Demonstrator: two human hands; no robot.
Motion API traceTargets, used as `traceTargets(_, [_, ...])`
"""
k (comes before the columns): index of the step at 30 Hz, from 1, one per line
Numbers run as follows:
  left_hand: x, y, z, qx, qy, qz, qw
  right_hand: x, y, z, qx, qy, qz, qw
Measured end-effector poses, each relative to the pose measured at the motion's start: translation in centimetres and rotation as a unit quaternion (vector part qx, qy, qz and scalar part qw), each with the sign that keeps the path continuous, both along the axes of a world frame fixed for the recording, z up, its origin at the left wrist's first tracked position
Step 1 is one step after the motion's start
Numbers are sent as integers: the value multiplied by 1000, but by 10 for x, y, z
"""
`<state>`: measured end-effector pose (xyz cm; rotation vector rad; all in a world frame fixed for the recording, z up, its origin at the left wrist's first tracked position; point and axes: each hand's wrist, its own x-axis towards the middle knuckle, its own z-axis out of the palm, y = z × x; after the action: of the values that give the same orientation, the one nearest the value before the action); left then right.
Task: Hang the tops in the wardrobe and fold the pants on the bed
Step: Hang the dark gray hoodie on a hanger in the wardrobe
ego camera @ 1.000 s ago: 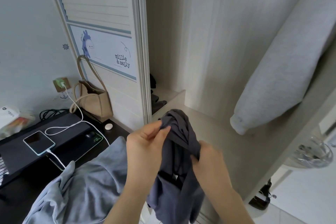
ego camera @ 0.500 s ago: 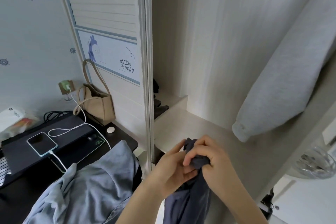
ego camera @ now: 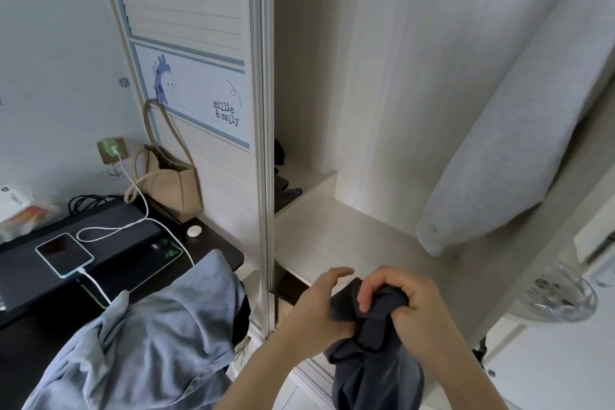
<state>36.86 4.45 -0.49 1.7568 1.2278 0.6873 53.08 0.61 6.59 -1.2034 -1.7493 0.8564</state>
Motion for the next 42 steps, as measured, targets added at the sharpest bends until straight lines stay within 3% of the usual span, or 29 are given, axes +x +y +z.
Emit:
traceTargets(3, [7, 5, 2, 48, 22, -44, 998, 2, -1, 6, 9, 22, 13, 1000])
traceTargets(5, [3, 12, 14, 123, 116, 36, 985, 6, 0, 8, 24, 41, -19, 999])
traceTargets(7, [-9, 18, 26, 194, 144, 217, 946, 15, 1, 4, 40, 14, -99, 994])
traceTargets(9, [-24, 23, 40, 297, 105, 360, 878, 20, 2, -4, 50, -59, -171, 982])
traceTargets(10, [-28, 25, 46, 343, 108, 384, 850, 20, 3, -8, 45, -100, -186, 976])
traceTargets(12, [-29, 29, 51, 368, 135, 370, 842, 17, 5, -15, 17, -167, -195, 966])
traceTargets(14, [-31, 34, 43, 313, 135, 308, 888, 15, 7, -16, -7, -196, -199, 960])
traceTargets(16, [-37, 38, 23, 172, 128, 204, 955, 16, 11, -11, -22, -176, -200, 964])
traceTargets(17, [-38, 38, 10, 97, 147, 151, 973, 17, 12, -5, -30, -132, -199, 971])
traceTargets(19, [-36, 31, -22, -25, 173, 77, 982, 16, 13, 6, -51, -17, -190, 980])
traceTargets(21, [-25, 16, -50, -125, 142, 28, 982, 11, 14, 15, -73, 81, -173, 979])
traceTargets(25, [2, -2, -70, -273, 37, 18, 961, -1, 15, 24, -103, 210, -147, 961])
traceTargets(29, [8, -3, -67, -319, 38, 84, 943, 0, 8, 27, -121, 265, -143, 946])
traceTargets(32, [0, -1, -67, -327, -19, 138, 935, 6, 4, 29, -125, 310, -135, 933])
traceTargets(33, [-5, 0, -65, -333, -62, 165, 926, 9, 5, 28, -125, 317, -144, 929])
traceTargets(35, [-17, 2, -56, -370, -209, 227, 876, 17, 8, 26, -129, 321, -179, 921])
traceTargets(37, [-30, 5, -40, -399, -333, 246, 818, 27, 12, 18, -131, 302, -214, 920])
traceTargets(39, [-41, 8, -21, -391, -380, 240, 803, 36, 17, 9, -127, 252, -234, 930])
traceTargets(40, [-44, 9, -11, -383, -393, 238, 801, 39, 19, 3, -116, 201, -240, 943])
traceTargets(42, [-45, 10, 11, -364, -423, 228, 798, 42, 21, -7, -72, 12, -220, 973])
